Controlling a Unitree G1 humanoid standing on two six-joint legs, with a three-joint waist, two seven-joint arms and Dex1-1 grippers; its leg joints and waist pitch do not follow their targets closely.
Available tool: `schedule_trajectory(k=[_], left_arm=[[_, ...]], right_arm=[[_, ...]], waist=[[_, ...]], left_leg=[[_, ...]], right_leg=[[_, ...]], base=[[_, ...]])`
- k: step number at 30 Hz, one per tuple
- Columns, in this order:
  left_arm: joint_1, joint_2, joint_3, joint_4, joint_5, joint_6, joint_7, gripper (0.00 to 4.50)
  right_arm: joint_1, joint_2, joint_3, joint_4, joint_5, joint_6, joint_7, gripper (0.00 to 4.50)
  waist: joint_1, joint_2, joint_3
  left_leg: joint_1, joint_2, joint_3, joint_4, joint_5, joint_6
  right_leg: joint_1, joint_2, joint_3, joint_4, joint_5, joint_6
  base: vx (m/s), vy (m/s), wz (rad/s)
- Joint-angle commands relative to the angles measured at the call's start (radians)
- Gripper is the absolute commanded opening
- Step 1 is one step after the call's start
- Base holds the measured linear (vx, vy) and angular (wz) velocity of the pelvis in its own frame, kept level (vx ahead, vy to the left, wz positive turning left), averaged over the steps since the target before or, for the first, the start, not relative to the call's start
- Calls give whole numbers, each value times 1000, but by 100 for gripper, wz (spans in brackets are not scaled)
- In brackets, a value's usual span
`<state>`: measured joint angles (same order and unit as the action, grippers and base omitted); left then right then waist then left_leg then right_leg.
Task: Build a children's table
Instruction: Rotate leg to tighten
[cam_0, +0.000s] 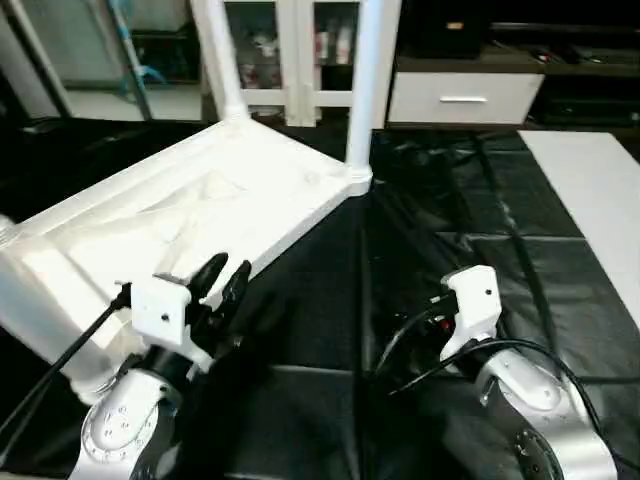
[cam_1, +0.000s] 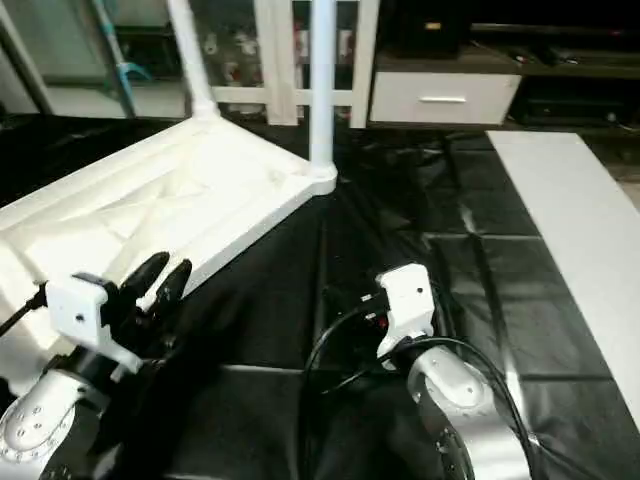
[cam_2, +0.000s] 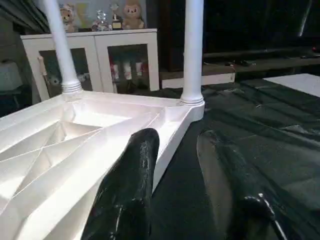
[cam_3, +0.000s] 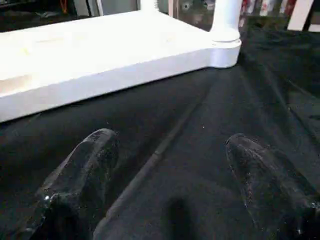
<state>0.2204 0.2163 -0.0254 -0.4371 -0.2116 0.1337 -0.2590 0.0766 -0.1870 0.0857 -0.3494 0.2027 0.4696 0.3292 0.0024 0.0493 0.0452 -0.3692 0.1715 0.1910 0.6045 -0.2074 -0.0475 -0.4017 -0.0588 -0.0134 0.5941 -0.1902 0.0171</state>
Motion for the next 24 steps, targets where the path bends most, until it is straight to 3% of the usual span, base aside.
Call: schedule_trajectory(k=[1, 2, 4, 6, 7, 8, 9, 10, 11, 12, 13, 14, 15, 16, 17, 18, 19, 20, 21, 22, 23, 24], left_arm=[[-16, 1, 13, 17, -4, 24, 9, 164], [-27, 4, 11, 20, -6, 31, 9, 164], [-37, 7, 11, 26, -3, 34, 6, 164], [-48, 6, 12, 33, 3, 41, 11, 164], [-49, 6, 12, 34, 3, 41, 12, 164], [-57, 3, 14, 40, 3, 46, 15, 164], [-68, -2, 14, 50, 7, 46, 18, 164], [-70, -4, 13, 52, 10, 44, 20, 164], [-71, -5, 12, 53, 12, 42, 20, 164], [-71, -6, 11, 54, 13, 40, 20, 164], [-65, -11, 9, 51, 7, 42, 21, 164], [-61, -13, 9, 49, 5, 43, 22, 164], [-57, -15, 9, 48, 2, 45, 23, 164], [-54, -16, 9, 46, 2, 47, 24, 164], [-53, -20, 13, 46, 1, 48, 32, 164], [-53, -21, 18, 45, 3, 51, 39, 164], [-54, -20, 19, 45, 4, 52, 39, 164], [-53, -20, 26, 43, 5, 63, 48, 164], [-52, -21, 28, 42, 4, 66, 49, 164], [-51, -21, 30, 41, 3, 68, 51, 164], [-50, -22, 32, 39, 0, 68, 51, 164], [-46, -26, 35, 36, 0, 69, 55, 164]], right_arm=[[-12, 6, -2, -3, 2, -7, -13, 382], [-13, 10, -3, -3, 1, -8, -18, 382], [-16, 13, -3, -1, -1, -9, -23, 382], [-18, 16, -3, 1, -3, -10, -26, 382], [-19, 16, -3, 2, -3, -10, -26, 382], [-20, 17, -4, 2, -4, -11, -28, 382], [-22, 19, -5, 4, -6, -12, -31, 382], [-22, 20, -5, 4, -7, -12, -32, 382], [-23, 20, -5, 4, -7, -12, -33, 382], [-23, 20, -5, 5, -7, -12, -34, 382], [-23, 21, -4, 6, -7, -12, -35, 382], [-23, 21, -3, 7, -7, -13, -36, 382], [-24, 21, -2, 10, -8, -13, -37, 382], [-26, 21, -1, 13, -8, -13, -36, 382], [-30, 20, 1, 16, -9, -13, -36, 382], [-36, 20, 2, 20, -9, -11, -35, 382], [-37, 20, 2, 21, -9, -11, -35, 382], [-44, 19, 3, 25, -8, -10, -32, 382], [-44, 19, 4, 26, -8, -10, -32, 382], [-46, 19, 4, 27, -8, -10, -31, 382], [-48, 19, 4, 28, -8, -10, -30, 382], [-49, 17, 5, 30, -8, -10, -27, 382]], waist=[[2, -1, -43], [2, -1, -43], [5, 10, -69], [7, 9, -85], [6, 8, -91], [8, 16, -91], [4, 22, -68], [-2, 26, -56], [-18, 31, -30], [-28, 38, -13], [-35, 42, -8], [-20, 56, 2], [14, 37, -5], [24, 23, -9], [20, -13, 1], [6, -31, 1], [-2, -20, -11], [18, -3, -26], [5, 6, -20], [5, 6, -20], [-2, 18, -28], [-7, 16, -27]], left_leg=[[-5, 43, -38, -90, -302, -22], [-5, 43, -38, -90, -302, -22], [-27, 26, -27, -48, 30, 89], [-37, 12, -22, -23, 182, 166], [-53, 3, -22, -15, 207, 228], [-50, 8, -23, -15, 74, 248], [-36, 22, -23, -33, -184, 208], [-20, 27, -27, -39, -319, 160], [14, 37, -45, -54, -549, 48], [37, 40, -55, -61, -680, 0], [23, 65, -75, -113, -805, -36], [-25, 101, -78, -183, -883, -48], [-36, 106, -39, -223, -909, -26], [-11, 91, -31, -197, -862, -44], [79, 20, -44, 2, -609, -61], [81, -8, -58, 111, -391, -31], [-31, 1, -112, 72, -142, -14], [-28, 29, -108, -41, -235, -55], [-12, 37, -106, -64, -408, -86], [-12, 37, -106, -64, -408, -86], [3, 34, -100, -72, -456, -74], [-2, 36, -101, -78, -446, -66]], right_leg=[[25, -52, 32, -83, -289, -91], [25, -52, 32, -83, -289, -91], [12, -34, 18, -58, 132, -202], [2, -23, 5, -46, 325, -235], [-5, -24, -6, -50, 368, -249], [-10, -31, -13, -71, 182, -248], [-20, -36, -23, -104, -201, -216], [-23, -37, -30, -113, -403, -173], [-33, -32, -55, -134, -688, -55], [-44, -16, -84, -158, -752, 3], [12, -6, -105, -122, -644, 32], [68, -8, -94, -6, -500, -3], [89, -28, -52, 110, -204, -39], [74, -41, -18, 85, -345, -22], [-57, -146, 26, -138, -972, 16], [-74, -185, 35, -178, -1140, 21], [45, -201, 41, -126, -1053, 4], [46, -105, -1, -77, -757, -24], [33, -60, -12, -51, -549, -52], [33, -60, -12, -51, -549, -52], [41, -70, -2, -56, -425, -106], [48, -70, -3, -57, -399, -116]], base=[[0, 0, 0], [0, 0, 0], [0, 0, 0], [0, 0, 0], [0, 0, 0], [0, 0, 0], [-77, 11, 8], [-93, 22, 3], [-93, 22, 3], [-102, 24, -6], [-132, 27, -10], [-132, 27, -10], [-113, 8, 0], [-31, -77, 9], [-31, -77, 9], [-36, -65, -16], [-5, 40, -37], [-5, 40, -37], [0, 0, 0], [-54, -9, 8], [-54, -9, 8], [0, 0, 0]])
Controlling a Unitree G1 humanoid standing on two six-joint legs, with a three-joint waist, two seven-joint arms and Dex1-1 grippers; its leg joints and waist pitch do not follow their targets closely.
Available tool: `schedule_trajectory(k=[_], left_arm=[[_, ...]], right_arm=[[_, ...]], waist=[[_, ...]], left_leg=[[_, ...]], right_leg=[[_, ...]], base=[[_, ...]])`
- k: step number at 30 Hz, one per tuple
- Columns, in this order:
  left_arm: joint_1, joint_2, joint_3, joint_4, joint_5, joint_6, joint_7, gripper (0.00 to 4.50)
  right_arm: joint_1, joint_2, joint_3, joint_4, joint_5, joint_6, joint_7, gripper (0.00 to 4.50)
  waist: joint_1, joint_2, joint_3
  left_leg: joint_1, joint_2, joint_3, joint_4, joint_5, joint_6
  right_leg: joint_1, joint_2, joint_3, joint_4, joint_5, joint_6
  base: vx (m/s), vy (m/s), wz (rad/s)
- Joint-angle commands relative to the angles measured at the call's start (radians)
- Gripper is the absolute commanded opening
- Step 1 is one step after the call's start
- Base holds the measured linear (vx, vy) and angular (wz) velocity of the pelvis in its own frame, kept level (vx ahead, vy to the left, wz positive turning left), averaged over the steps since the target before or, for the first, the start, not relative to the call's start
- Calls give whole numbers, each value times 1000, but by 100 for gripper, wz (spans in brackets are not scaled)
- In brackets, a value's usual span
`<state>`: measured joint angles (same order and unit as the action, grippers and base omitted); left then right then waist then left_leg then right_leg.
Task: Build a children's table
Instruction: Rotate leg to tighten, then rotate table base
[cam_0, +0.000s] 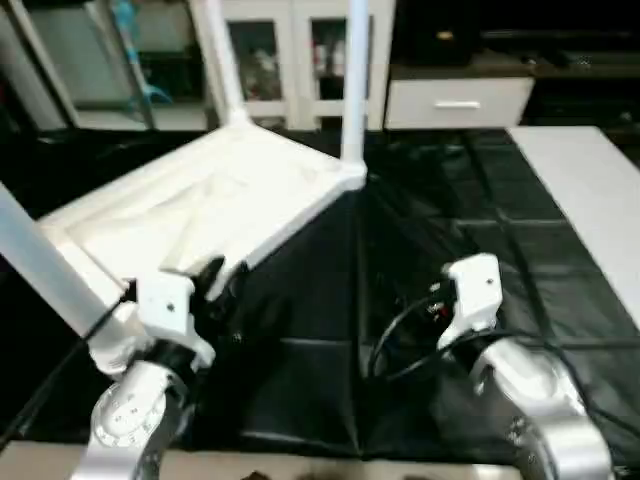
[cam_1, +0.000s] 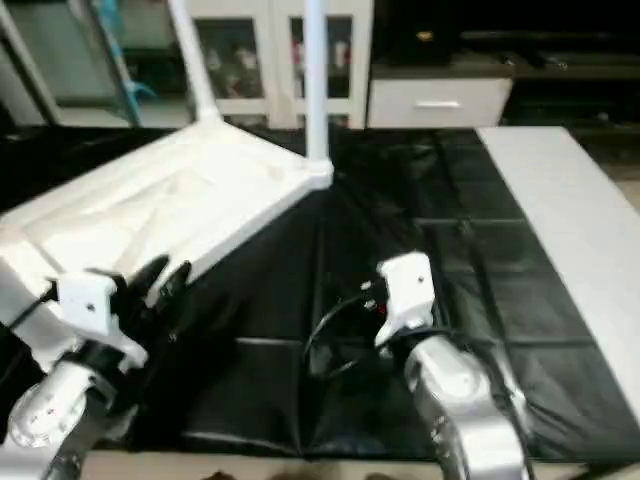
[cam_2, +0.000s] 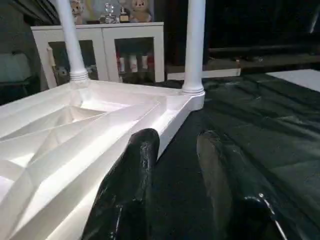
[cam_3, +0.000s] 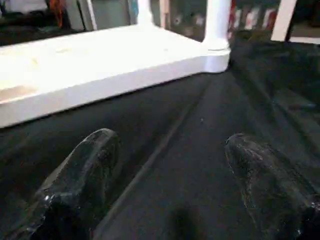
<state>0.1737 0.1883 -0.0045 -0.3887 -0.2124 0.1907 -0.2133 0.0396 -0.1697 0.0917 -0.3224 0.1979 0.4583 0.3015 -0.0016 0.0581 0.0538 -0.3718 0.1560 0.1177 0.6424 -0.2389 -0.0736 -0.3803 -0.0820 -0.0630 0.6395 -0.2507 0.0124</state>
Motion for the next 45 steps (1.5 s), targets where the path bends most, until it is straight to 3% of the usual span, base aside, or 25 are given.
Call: schedule_trajectory(k=[1, 8, 12, 14, 18, 19, 20, 21, 22, 23, 24, 25, 26, 27, 28, 29, 30, 33, 34, 35, 36, 37, 38, 41, 45], left_arm=[[8, 0, 16, -18, -2, 12, 9, 164], [66, -9, 27, -47, -12, 7, 10, 164], [132, -11, 39, -78, -23, -3, 9, 164], [155, -11, 41, -92, -24, -5, 9, 164], [174, -14, 44, -107, -20, -6, 17, 164], [178, -14, 47, -110, -20, -6, 18, 164], [184, -17, 53, -116, -18, -10, 21, 164], [188, -20, 55, -121, -19, -11, 25, 164], [195, -25, 56, -128, -18, -13, 30, 164], [205, -25, 50, -142, 1, -29, 34, 164], [212, -22, 43, -151, 18, -36, 36, 164], [219, -19, 31, -169, 46, -42, 44, 164], [219, -21, 27, -173, 48, -38, 48, 164], [205, -21, 24, -172, 48, -31, 50, 164], [194, -22, 20, -172, 48, -24, 51, 164], [185, -26, 22, -167, 30, -14, 47, 164], [174, -31, 25, -160, 7, 0, 43, 164], [144, -26, 9, -151, -43, 27, 0, 164], [147, -7, 11, -136, -64, 8, -47, 164], [151, 0, 12, -128, -68, -5, -65, 164], [161, 5, 27, -108, -62, -27, -69, 164], [175, 11, 47, -82, -46, -56, -67, 164], [180, 13, 53, -74, -37, -65, -64, 164], [190, -7, 111, -90, -99, -78, -56, 198], [172, -33, 142, -92, -102, -107, -23, 233]], right_arm=[[-14, 0, -1, 6, -3, 1, 3, 382], [-18, -6, 1, 21, -2, -2, 16, 382], [-13, -17, -2, 30, 5, -11, 27, 382], [-10, -21, -5, 34, 7, -14, 32, 382], [-10, -26, -7, 40, 10, -13, 37, 382], [-11, -26, -6, 42, 9, -13, 37, 382], [-11, -26, -3, 45, 8, -12, 39, 382], [-10, -27, -2, 48, 8, -13, 41, 382], [-9, -29, -4, 50, 10, -13, 44, 382], [-8, -33, -9, 54, 12, -14, 50, 382], [-8, -35, -15, 59, 14, -15, 53, 382], [-11, -38, -28, 70, 19, -15, 54, 382], [-14, -40, -33, 75, 21, -16, 55, 382], [-18, -44, -39, 79, 21, -18, 56, 382], [-21, -48, -43, 81, 22, -19, 58, 382], [-24, -50, -47, 83, 22, -21, 58, 382], [-29, -52, -51, 87, 21, -22, 58, 382], [-45, -69, -71, 93, 23, -29, 64, 382], [-55, -83, -80, 98, 21, -37, 72, 382], [-60, -92, -88, 102, 22, -41, 78, 382], [-62, -94, -93, 109, 21, -45, 77, 382], [-64, -96, -102, 118, 21, -49, 76, 382], [-65, -97, -107, 123, 22, -51, 76, 382], [-74, -109, -115, 112, 57, -44, 117, 382], [-86, -126, -118, 100, 128, -21, 191, 418]], waist=[[-5, -2, -28], [27, -28, -28], [36, -16, -35], [43, -19, -42], [57, -31, -32], [25, -11, -31], [-15, -9, -35], [-15, -9, -35], [-8, -8, -28], [-10, -19, -30], [-4, -14, -31], [9, -53, -53], [28, -70, -58], [-52, -59, -28], [-30, -31, -31], [-58, 34, -9], [-11, 39, -14], [-37, 56, -28], [-33, 23, -31], [-22, -32, -51], [-2, -19, -23], [-8, -45, -38], [-3, -54, -37], [2, -48, -29], [8, -45, -36]], left_leg=[[-12, 48, -22, -125, -423, -16], [-25, 48, -20, -56, -213, 145], [-2, 47, 4, -98, -272, 201], [6, 41, 19, -96, -273, 255], [27, 57, 0, -82, -367, 251], [45, 37, 9, -147, -464, 223], [44, 13, 33, -224, -499, 179], [44, 13, 33, -224, -499, 179], [25, 42, 31, -243, -435, 118], [33, 54, 23, -242, -424, 69], [20, 48, 27, -271, -471, -114], [-16, 49, 23, -247, -545, -359], [68, 57, -131, 150, -163, -259], [-20, 82, -191, 155, 35, -142], [0, 80, -236, 169, 15, -207], [-44, 148, -346, -175, -325, -289], [-38, 140, -289, -149, -559, -252], [-24, 23, -249, -135, -542, -130], [-32, -23, -238, -137, -482, -127], [-57, -53, -200, -115, -392, -98], [-73, -49, -192, -105, -417, -101], [-70, -42, -161, -75, -360, -76], [-33, -21, -114, -43, -182, 9], [-39, 18, -82, -101, -188, 36], [-34, 52, -52, -118, -211, 35]], right_leg=[[34, -56, 41, -114, -399, -102], [43, -184, 112, -188, -715, -93], [39, -130, 77, -170, -438, -158], [37, -143, 90, -174, -293, -157], [31, -188, 125, -210, -429, -80], [21, -81, 52, -158, -400, -31], [-8, 50, -47, 29, -239, 13], [-8, 50, -47, 29, -239, 13], [-11, 38, -78, 101, -85, 26], [-12, 24, -82, 90, -63, 10], [12, 14, -90, 72, -60, -35], [43, -78, -37, 23, -119, -140], [-50, -373, 114, -137, -303, -226], [48, -289, -2, -92, -357, -262], [60, -179, -123, -68, -350, -225], [43, 12, -87, 200, -221, -56], [-26, 27, -29, 217, -188, 24], [20, 39, -13, 128, -137, -12], [67, 16, 3, 49, -81, -28], [103, -62, 51, -43, -125, 6], [84, -120, 67, -90, -310, -13], [90, -148, 74, -127, -458, -4], [66, -159, 71, -167, -684, -49], [52, -97, 42, -144, -620, -108], [53, -77, 41, -125, -435, -135]], base=[[0, 0, 0], [-3, 17, -1], [7, 111, -3], [20, 173, 4], [-22, 215, 13], [-21, 270, 3], [-21, 270, 3], [-28, 229, 2], [-40, 157, -1], [-40, 157, -1], [-54, 122, -13], [-47, 97, -10], [-47, 97, -10], [77, 86, -36], [81, 124, -58], [81, 124, -58], [-54, 141, -2], [-120, 53, -3], [-131, -22, -40], [-131, -22, -40], [-150, -96, -43], [-127, -130, -23], [-127, -130, -23], [-51, -104, -13], [-10, -47, -3]])
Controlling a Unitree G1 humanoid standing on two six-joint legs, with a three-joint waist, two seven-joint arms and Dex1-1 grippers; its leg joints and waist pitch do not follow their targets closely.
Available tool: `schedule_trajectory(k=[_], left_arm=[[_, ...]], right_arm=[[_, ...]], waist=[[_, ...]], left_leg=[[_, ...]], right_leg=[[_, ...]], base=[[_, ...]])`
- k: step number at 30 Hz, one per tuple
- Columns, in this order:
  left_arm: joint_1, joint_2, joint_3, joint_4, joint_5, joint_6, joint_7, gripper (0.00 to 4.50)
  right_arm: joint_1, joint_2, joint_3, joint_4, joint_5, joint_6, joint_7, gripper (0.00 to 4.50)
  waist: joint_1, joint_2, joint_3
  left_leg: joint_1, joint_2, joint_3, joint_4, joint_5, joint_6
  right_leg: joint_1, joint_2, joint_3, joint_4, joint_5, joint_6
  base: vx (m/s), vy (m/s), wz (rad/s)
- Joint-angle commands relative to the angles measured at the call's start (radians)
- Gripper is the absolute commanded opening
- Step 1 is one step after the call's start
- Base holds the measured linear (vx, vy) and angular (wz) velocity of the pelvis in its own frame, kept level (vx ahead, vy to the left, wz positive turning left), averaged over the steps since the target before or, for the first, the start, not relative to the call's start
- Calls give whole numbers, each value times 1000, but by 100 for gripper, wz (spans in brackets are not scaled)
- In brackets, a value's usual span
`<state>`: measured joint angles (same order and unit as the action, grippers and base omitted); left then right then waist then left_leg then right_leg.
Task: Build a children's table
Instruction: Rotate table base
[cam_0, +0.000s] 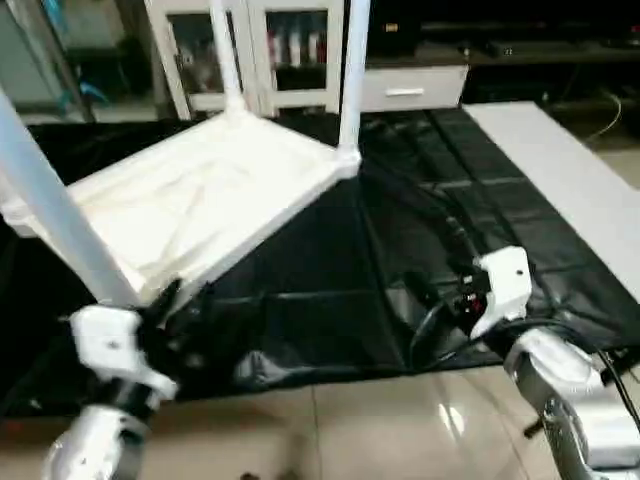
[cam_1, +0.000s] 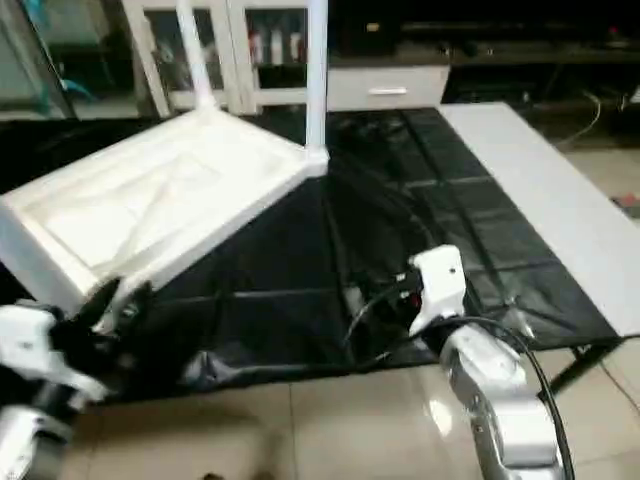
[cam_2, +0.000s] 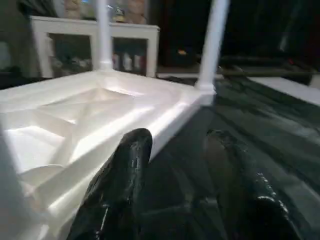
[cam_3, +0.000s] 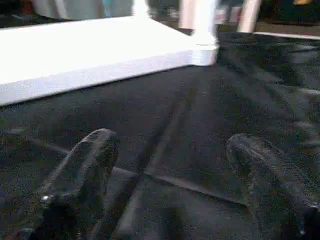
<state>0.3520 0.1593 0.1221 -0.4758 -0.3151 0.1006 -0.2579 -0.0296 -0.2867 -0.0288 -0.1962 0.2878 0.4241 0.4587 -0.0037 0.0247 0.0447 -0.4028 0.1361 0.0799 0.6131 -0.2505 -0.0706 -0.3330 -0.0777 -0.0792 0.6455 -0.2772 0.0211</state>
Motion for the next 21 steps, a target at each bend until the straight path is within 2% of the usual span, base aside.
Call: schedule_trajectory(k=[1, 2, 4, 5, 6, 7, 8, 9, 10, 11, 12, 14, 15, 17, 18, 20, 21], left_arm=[[-7, -14, 34, -2, 21, -46, 51, 233], [-6, -17, 38, -3, 23, -52, 58, 238], [1, -41, 64, -10, 18, -78, 86, 249], [9, -58, 78, -16, 15, -101, 98, 249], [11, -62, 81, -17, 14, -106, 99, 263], [21, -74, 84, -23, 2, -116, 95, 273], [31, -80, 83, -27, -5, -121, 89, 273], [46, -87, 78, -32, -5, -131, 82, 284], [67, -93, 70, -36, -15, -136, 69, 293], [104, -102, 51, -45, -15, -157, 56, 293], [133, -106, 35, -59, -14, -164, 49, 313], [168, -113, 15, -78, -6, -177, 49, 322], [198, -120, 1, -94, 0, -188, 51, 322], [207, -124, -1, -99, 11, -197, 55, 339], [214, -130, -1, -102, 20, -205, 59, 348], [223, -152, 21, -100, 48, -236, 83, 364], [219, -157, 33, -96, 50, -246, 90, 372]], right_arm=[[-18, -12, 15, -30, 47, 21, 61, 418], [-18, -13, 18, -30, 50, 22, 67, 434], [-18, -16, 38, -30, 54, 24, 93, 450], [-21, -16, 46, -29, 56, 25, 104, 450], [-21, -16, 47, -28, 58, 25, 106, 450], [-23, -18, 52, -28, 62, 29, 115, 450], [-24, -19, 56, -27, 61, 28, 120, 450], [-25, -21, 58, -24, 64, 28, 125, 450], [-26, -22, 62, -20, 64, 27, 128, 450], [-26, -29, 66, -12, 63, 25, 138, 450], [-25, -29, 69, -10, 61, 24, 140, 450], [-24, -32, 71, -6, 58, 22, 146, 450], [-23, -32, 75, -1, 54, 19, 150, 450], [-23, -33, 77, 2, 53, 17, 151, 450], [-25, -34, 78, 4, 53, 17, 151, 450], [-32, -33, 79, 6, 55, 21, 149, 450], [-34, -32, 80, 7, 56, 21, 148, 450]], waist=[[13, -7, -26], [19, -10, -28], [24, -12, -33], [25, -17, -34], [25, -16, -37], [29, -18, -43], [33, -15, -50], [36, -18, -55], [36, -18, -55], [38, -26, -55], [41, -29, -55], [43, -33, -53], [46, -35, -52], [49, -37, -43], [51, -38, -42], [53, -48, -30], [55, -48, -24]], left_leg=[[-2, 76, -10, -91, -187, 33], [0, 83, 0, -94, -168, 37], [6, 87, 15, -101, -186, 34], [5, 89, 17, -103, -191, 34], [4, 90, 18, -102, -176, 33], [8, 94, 20, -101, -134, 40], [14, 95, 22, -94, -72, 53], [18, 94, 24, -85, 8, 71], [18, 94, 24, -85, 8, 71], [21, 91, 30, -79, 66, 93], [26, 93, 35, -79, 54, 95], [26, 95, 37, -83, 27, 91], [27, 98, 38, -88, -15, 81], [31, 103, 42, -99, -126, 50], [34, 105, 44, -101, -152, 42], [35, 107, 50, -112, -238, 12], [36, 107, 52, -117, -296, -13]], right_leg=[[5, -80, 58, -127, -374, -146], [8, -76, 57, -121, -300, -149], [8, -67, 56, -112, -176, -153], [9, -65, 56, -109, -154, -153], [13, -63, 56, -104, -116, -153], [15, -60, 57, -98, -26, -150], [18, -58, 57, -88, 90, -154], [21, -55, 55, -80, 211, -157], [21, -55, 55, -80, 211, -157], [21, -53, 55, -76, 308, -154], [20, -54, 55, -81, 309, -146], [21, -56, 56, -83, 290, -140], [21, -59, 57, -86, 252, -134], [14, -61, 62, -97, 135, -128], [13, -62, 63, -100, 100, -128], [7, -62, 65, -111, -37, -117], [4, -68, 69, -120, -145, -104]], base=[[0, 0, 0], [0, 0, 0], [0, 0, 0], [0, 0, 0], [57, 40, -9], [71, 49, -10], [71, 49, -10], [80, 52, -7], [72, 45, -5], [72, 45, -5], [54, 33, -3], [0, 0, 0], [0, 0, 0], [0, 0, 0], [0, 0, 0], [0, 0, 0], [-57, 6, -4]])
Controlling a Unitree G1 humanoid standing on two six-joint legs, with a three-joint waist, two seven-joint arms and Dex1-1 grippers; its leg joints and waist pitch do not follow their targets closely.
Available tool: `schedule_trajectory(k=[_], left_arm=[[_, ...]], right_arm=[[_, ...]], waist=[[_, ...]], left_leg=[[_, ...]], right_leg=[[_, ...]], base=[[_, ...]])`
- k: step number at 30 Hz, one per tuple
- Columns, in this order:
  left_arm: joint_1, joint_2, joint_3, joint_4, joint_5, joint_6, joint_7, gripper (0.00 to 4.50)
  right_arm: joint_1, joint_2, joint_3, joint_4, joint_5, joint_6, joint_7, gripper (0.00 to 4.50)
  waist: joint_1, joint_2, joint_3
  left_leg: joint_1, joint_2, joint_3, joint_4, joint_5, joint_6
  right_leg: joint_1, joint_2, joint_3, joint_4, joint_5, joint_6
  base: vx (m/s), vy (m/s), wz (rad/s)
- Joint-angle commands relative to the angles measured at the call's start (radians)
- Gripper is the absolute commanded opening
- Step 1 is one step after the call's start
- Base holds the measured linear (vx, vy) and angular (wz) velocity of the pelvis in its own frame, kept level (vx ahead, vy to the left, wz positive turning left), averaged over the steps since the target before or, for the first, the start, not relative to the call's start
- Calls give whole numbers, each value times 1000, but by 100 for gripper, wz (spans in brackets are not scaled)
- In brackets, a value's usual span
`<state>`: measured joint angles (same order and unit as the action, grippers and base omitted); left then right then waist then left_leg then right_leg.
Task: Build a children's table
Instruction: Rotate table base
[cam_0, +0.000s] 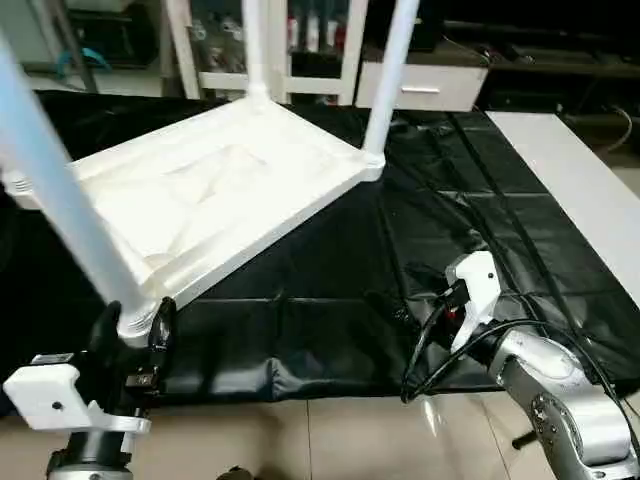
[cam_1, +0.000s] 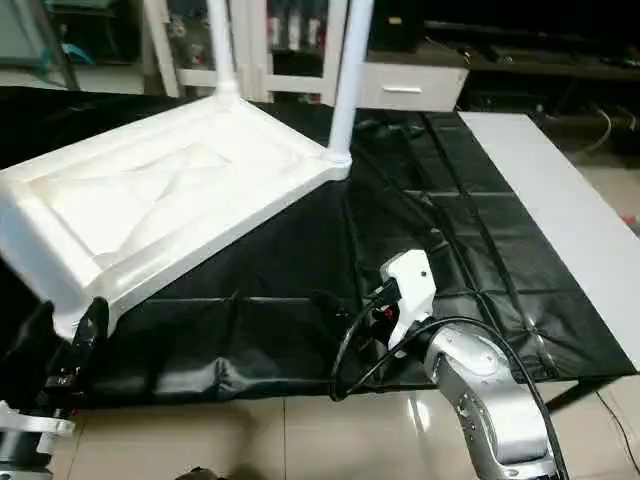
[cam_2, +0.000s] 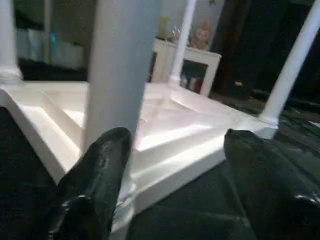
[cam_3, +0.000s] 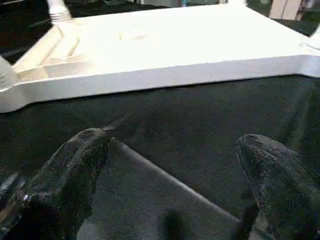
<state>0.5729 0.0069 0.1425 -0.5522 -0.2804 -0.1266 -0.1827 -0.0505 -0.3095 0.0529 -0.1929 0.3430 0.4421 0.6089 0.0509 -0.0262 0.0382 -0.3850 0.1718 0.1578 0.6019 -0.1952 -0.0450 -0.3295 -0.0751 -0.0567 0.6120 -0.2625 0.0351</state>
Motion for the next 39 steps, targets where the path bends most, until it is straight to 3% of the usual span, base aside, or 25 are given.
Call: schedule_trajectory(k=[1, 5, 7, 8, 10, 11, 12, 15, 17, 19, 20, 21, 22, 23, 25, 26, 29, 30, 31, 32, 33, 34, 35, 36, 39], left_arm=[[-43, 0, 61, 8, 13, -30, 40, 381], [-121, 37, 103, 62, -15, -12, 52, 411], [-215, 87, 122, 142, -15, 20, 51, 425], [-261, 108, 129, 183, -26, 46, 46, 429], [-286, 119, 132, 206, -33, 63, 43, 444], [-351, 151, 103, 256, -63, 100, -35, 444], [-380, 168, 83, 278, -69, 112, -83, 444], [-445, 201, 40, 325, -110, 175, -183, 444], [-479, 217, 13, 345, -114, 196, -223, 444], [-516, 233, -17, 364, -131, 229, -266, 444], [-593, 251, -84, 410, -131, 274, -344, 444], [-593, 251, -84, 410, -131, 274, -344, 444], [-683, 251, -145, 473, -119, 296, -416, 444], [-730, 243, -169, 512, -111, 302, -443, 444], [-806, 220, -202, 584, -78, 293, -466, 444], [-869, 194, -225, 657, -28, 264, -459, 444], [-1053, 101, -266, 894, 102, 180, -373, 444], [-1113, 68, -275, 978, 132, 144, -340, 444], [-1164, 40, -278, 1051, 149, 120, -310, 444], [-1190, 27, -280, 1088, 154, 108, -296, 444], [-1211, 13, -286, 1118, 158, 99, -290, 444], [-1234, -5, -290, 1146, 141, 100, -300, 444], [-1268, -33, -301, 1193, 133, 92, -296, 444], [-1268, -33, -301, 1193, 133, 92, -296, 444], [-1279, -45, -299, 1234, 152, 68, -280, 444]], right_arm=[[-18, -5, 3, 7, -3, 2, -5, 450], [-25, -2, 10, 11, -11, 3, -12, 450], [-32, -6, 20, 15, -27, 9, -19, 450], [-34, -8, 26, 15, -33, 12, -20, 450], [-34, -10, 29, 15, -36, 13, -20, 450], [-29, -13, 38, 6, -37, 21, -15, 450], [-25, -15, 43, 3, -39, 21, -14, 450], [-16, -17, 51, 1, -49, 19, -20, 450], [-16, -18, 53, -1, -50, 20, -23, 450], [-15, -19, 54, -5, -50, 22, -26, 450], [-14, -21, 54, -11, -50, 26, -27, 450], [-14, -21, 54, -11, -50, 26, -27, 450], [-15, -24, 51, -16, -50, 29, -26, 450], [-15, -26, 50, -18, -51, 29, -26, 450], [-17, -28, 47, -16, -54, 26, -27, 450], [-18, -30, 47, -16, -63, 20, -34, 450], [-22, -27, 44, -17, -81, 8, -59, 450], [-23, -22, 41, -19, -84, 8, -70, 450], [-23, -19, 39, -22, -84, 10, -79, 450], [-24, -17, 38, -23, -83, 12, -83, 450], [-21, -18, 39, -30, -84, 14, -86, 450], [-15, -17, 38, -40, -83, 18, -91, 450], [-3, -19, 33, -58, -83, 24, -100, 450], [-3, -19, 33, -58, -83, 24, -100, 450], [12, -17, 26, -73, -85, 27, -110, 450]], waist=[[3, 2, -18], [4, 0, -20], [3, 15, -24], [6, 17, -28], [5, 12, -30], [5, 11, -32], [9, 23, -38], [8, 19, -47], [9, 20, -52], [14, 20, -55], [15, 19, -48], [19, 21, -50], [18, 20, -46], [25, 21, -44], [29, 23, -44], [25, 18, -39], [23, 21, -48], [24, 17, -51], [25, 35, -56], [21, 21, -57], [22, 36, -59], [12, 20, -61], [11, 37, -63], [6, 28, -64], [3, 26, -63]], left_leg=[[29, 69, -26, -105, -410, -72], [27, 65, -30, -107, -402, -86], [28, 64, -29, -107, -379, -94], [38, 59, -26, -103, -389, -103], [33, 60, -26, -103, -357, -103], [27, 62, -27, -105, -338, -100], [34, 58, -23, -102, -305, -100], [29, 56, -19, -93, -214, -94], [26, 55, -15, -86, -151, -70], [33, 51, -8, -79, -136, -60], [27, 53, -7, -85, -149, -47], [35, 54, -5, -83, -173, -50], [31, 56, -6, -90, -209, -55], [39, 57, -2, -92, -255, -67], [41, 58, -2, -94, -278, -79], [33, 61, -7, -101, -303, -89], [37, 59, -6, -93, -277, -93], [30, 58, -8, -92, -231, -74], [30, 59, -10, -88, -217, -73], [25, 58, -10, -86, -190, -59], [25, 58, -12, -84, -176, -54], [16, 54, -10, -79, -139, -19], [17, 54, -11, -76, -125, -9], [18, 54, -8, -70, -113, 16], [16, 53, -5, -66, -94, 68]], right_leg=[[-10, -72, 53, -96, -273, -98], [-12, -66, 52, -94, -257, -82], [-14, -62, 54, -86, -197, -81], [-24, -55, 55, -86, -190, -76], [-18, -57, 58, -79, -135, -88], [-11, -59, 57, -76, -107, -92], [-17, -56, 57, -70, -67, -93], [-11, -52, 56, -58, 78, -113], [-5, -52, 54, -49, 181, -130], [-10, -51, 56, -48, 191, -135], [-8, -55, 57, -54, 156, -142], [-13, -54, 57, -54, 123, -147], [-11, -57, 59, -57, 58, -151], [-20, -58, 62, -65, -21, -149], [-22, -60, 63, -68, -61, -149], [-15, -65, 63, -73, -100, -144], [-13, -67, 62, -71, -54, -140], [-5, -70, 62, -69, -6, -144], [-3, -73, 62, -64, 20, -151], [2, -72, 60, -63, 72, -161], [4, -73, 59, -58, 100, -170], [13, -73, 57, -54, 165, -194], [11, -74, 57, -50, 185, -206], [12, -73, 58, -53, 214, -221], [13, -75, 57, -54, 219, -251]], base=[[-53, 2, -3], [-13, 1, -1], [0, 0, 0], [0, 0, 0], [0, 0, 0], [0, 0, 0], [0, 0, 0], [0, 0, 0], [0, 0, 0], [0, 0, 0], [0, 0, 0], [0, 0, 0], [0, 0, 0], [0, 0, 0], [-25, 2, 2], [0, 0, 0], [0, 0, 0], [0, 0, 0], [0, 0, 0], [0, 0, 0], [0, 0, 0], [0, 0, 0], [0, 0, 0], [0, 0, 0], [0, 0, 0]])
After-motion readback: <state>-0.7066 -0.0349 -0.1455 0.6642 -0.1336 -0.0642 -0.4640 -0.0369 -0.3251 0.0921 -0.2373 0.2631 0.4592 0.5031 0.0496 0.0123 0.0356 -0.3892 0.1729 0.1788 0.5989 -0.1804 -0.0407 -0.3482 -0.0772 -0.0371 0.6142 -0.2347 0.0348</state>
